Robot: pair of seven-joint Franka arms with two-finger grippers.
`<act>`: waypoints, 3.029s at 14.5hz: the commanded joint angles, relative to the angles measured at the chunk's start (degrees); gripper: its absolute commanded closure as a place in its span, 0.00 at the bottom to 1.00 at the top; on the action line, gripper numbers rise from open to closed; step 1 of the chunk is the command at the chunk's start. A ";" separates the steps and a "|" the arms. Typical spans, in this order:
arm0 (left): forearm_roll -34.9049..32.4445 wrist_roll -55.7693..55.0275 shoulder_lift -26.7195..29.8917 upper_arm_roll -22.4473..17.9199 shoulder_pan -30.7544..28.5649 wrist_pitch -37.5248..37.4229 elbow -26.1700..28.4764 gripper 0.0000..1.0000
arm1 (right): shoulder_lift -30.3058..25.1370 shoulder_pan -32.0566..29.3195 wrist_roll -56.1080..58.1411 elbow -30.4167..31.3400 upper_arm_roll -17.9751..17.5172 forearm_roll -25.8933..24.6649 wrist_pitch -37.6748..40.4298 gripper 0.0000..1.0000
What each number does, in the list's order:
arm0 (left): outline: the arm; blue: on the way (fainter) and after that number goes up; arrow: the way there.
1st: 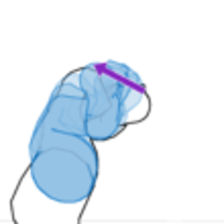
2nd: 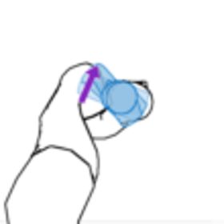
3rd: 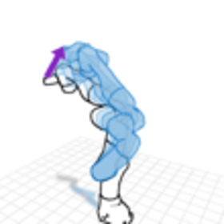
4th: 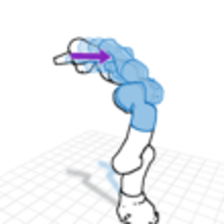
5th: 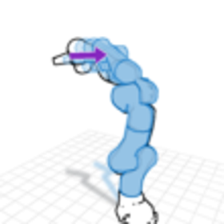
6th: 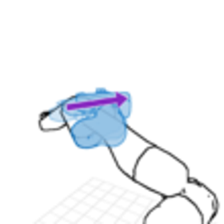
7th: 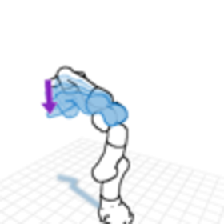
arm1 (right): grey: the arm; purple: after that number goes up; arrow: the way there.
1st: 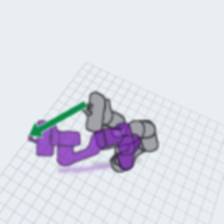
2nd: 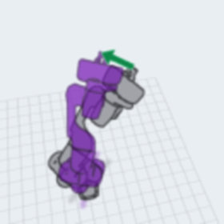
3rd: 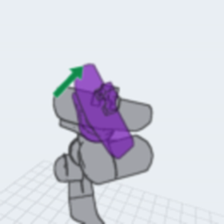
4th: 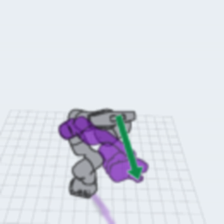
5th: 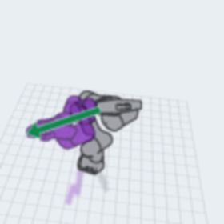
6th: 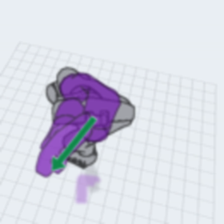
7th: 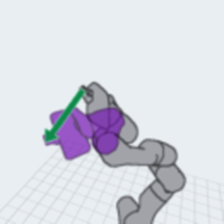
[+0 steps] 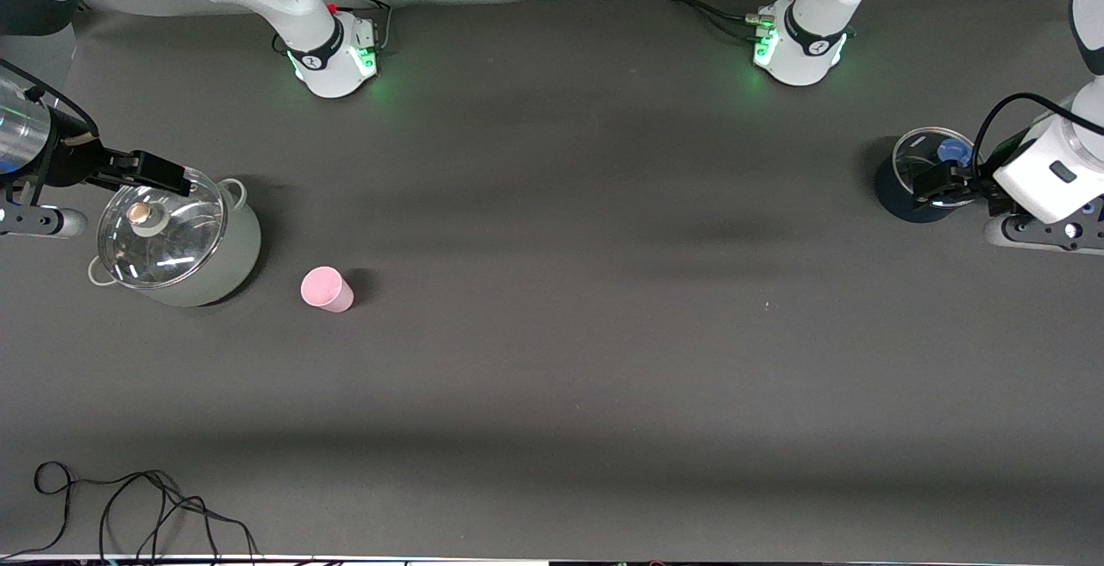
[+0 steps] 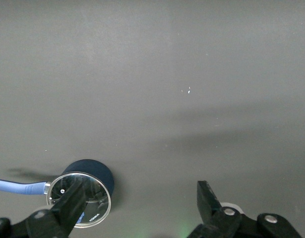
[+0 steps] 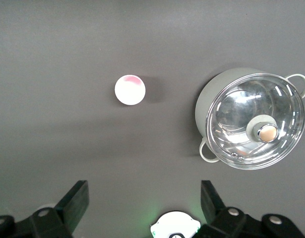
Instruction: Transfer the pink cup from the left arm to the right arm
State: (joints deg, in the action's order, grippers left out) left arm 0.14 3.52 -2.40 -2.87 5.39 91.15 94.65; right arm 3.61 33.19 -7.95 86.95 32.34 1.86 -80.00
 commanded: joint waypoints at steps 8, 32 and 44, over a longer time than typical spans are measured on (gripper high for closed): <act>-0.05 -0.27 -1.47 -0.64 0.76 0.70 -2.45 0.00 | 0.17 -8.35 0.13 -1.35 -7.77 -0.81 1.08 0.00; 0.21 -0.54 -2.08 -0.64 0.76 0.61 -3.06 0.00 | -11.43 -34.94 5.32 12.36 -31.55 -0.90 -17.80 0.00; 0.21 -0.62 -2.08 -0.64 0.76 0.61 -3.15 0.00 | -11.35 -35.03 5.23 10.25 -32.60 -0.55 -9.64 0.00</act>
State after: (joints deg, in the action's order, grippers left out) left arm 0.25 3.53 -3.89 -2.92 5.42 92.05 92.82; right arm -7.14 -1.01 -3.80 97.45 0.36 1.81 -90.93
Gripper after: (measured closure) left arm 0.000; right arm 0.000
